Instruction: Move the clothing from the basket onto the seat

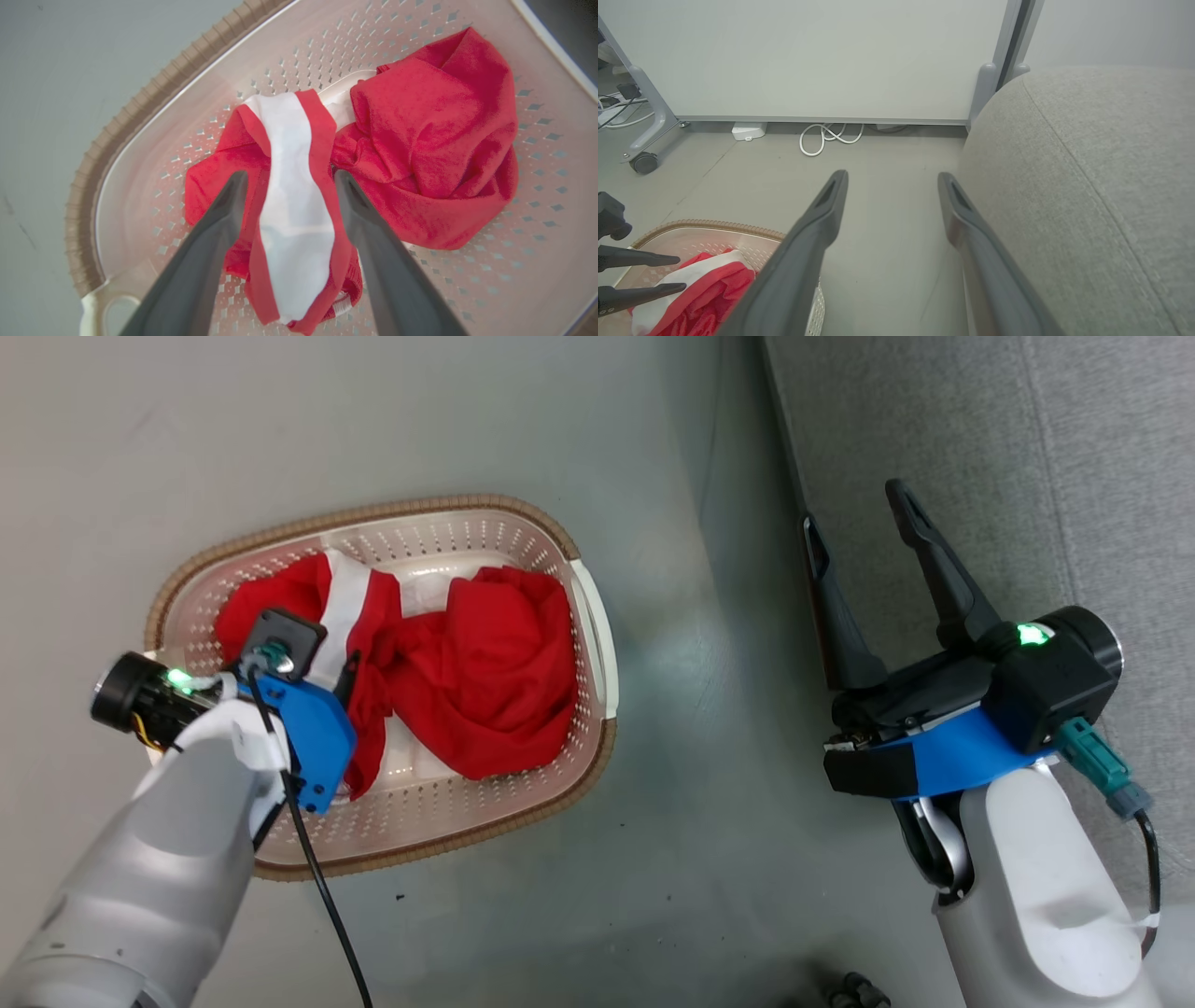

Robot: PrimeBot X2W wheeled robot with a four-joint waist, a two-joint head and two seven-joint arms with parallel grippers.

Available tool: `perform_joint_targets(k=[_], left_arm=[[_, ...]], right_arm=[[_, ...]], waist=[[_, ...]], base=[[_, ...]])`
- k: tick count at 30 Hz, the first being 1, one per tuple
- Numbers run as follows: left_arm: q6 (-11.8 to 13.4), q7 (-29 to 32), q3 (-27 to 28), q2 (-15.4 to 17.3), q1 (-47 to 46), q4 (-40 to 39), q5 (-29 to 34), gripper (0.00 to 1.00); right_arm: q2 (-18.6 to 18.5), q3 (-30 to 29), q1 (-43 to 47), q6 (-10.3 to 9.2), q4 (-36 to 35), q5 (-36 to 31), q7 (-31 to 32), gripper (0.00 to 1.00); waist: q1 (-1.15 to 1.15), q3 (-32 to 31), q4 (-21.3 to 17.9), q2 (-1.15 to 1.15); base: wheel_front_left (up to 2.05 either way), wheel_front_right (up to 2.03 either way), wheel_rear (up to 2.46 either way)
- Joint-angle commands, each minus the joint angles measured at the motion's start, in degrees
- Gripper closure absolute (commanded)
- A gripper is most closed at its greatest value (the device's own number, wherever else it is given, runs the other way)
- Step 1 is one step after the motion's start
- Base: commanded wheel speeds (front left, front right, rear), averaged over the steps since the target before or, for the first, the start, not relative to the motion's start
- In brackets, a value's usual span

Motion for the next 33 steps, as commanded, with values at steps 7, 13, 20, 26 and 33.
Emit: perform_joint_targets(k=[7, 13, 20, 26, 33], left_arm=[[-0.07, 2.76, -3.55, 0.94, -4.04, 1.18, -3.75, 0.0], [-0.07, 4.94, -6.97, 0.73, -5.7, 1.09, -6.3, 0.0], [-0.07, 5.72, -10.71, 0.42, -6.32, 1.28, -8.59, 1.0], [-0.07, 4.29, -12.92, -0.2, -5.92, 0.12, -11.59, 1.0], [-0.07, -0.13, -16.31, -1.89, -5.06, -2.07, -14.38, 1.0]], right_arm=[[-0.18, -0.21, -2.12, 0.03, -1.37, -0.43, -0.22, 0.0], [-0.18, -0.34, -2.52, 0.03, -1.94, -0.66, -0.23, 0.0], [-0.18, -0.51, -2.78, 0.03, -1.81, -0.56, -0.22, 0.0], [-0.18, -0.83, -2.36, 0.03, -1.28, -0.59, -0.23, 0.0], [-0.88, -1.23, -1.32, 0.03, -0.62, -0.92, -0.22, 0.0]], waist=[[-0.01, 3.95, 0.3, 0.0], [-0.01, 5.58, 0.31, 0.0], [-0.01, 5.92, 0.27, 0.0], [-0.01, 4.39, 0.82, 0.0], [-0.01, 0.81, 2.55, 0.0]], base=[[0.0, 0.0, 0.0], [0.0, 0.0, 0.0], [0.0, 0.0, 0.0], [0.0, 0.0, 0.0], [0.0, 0.0, 0.0]])
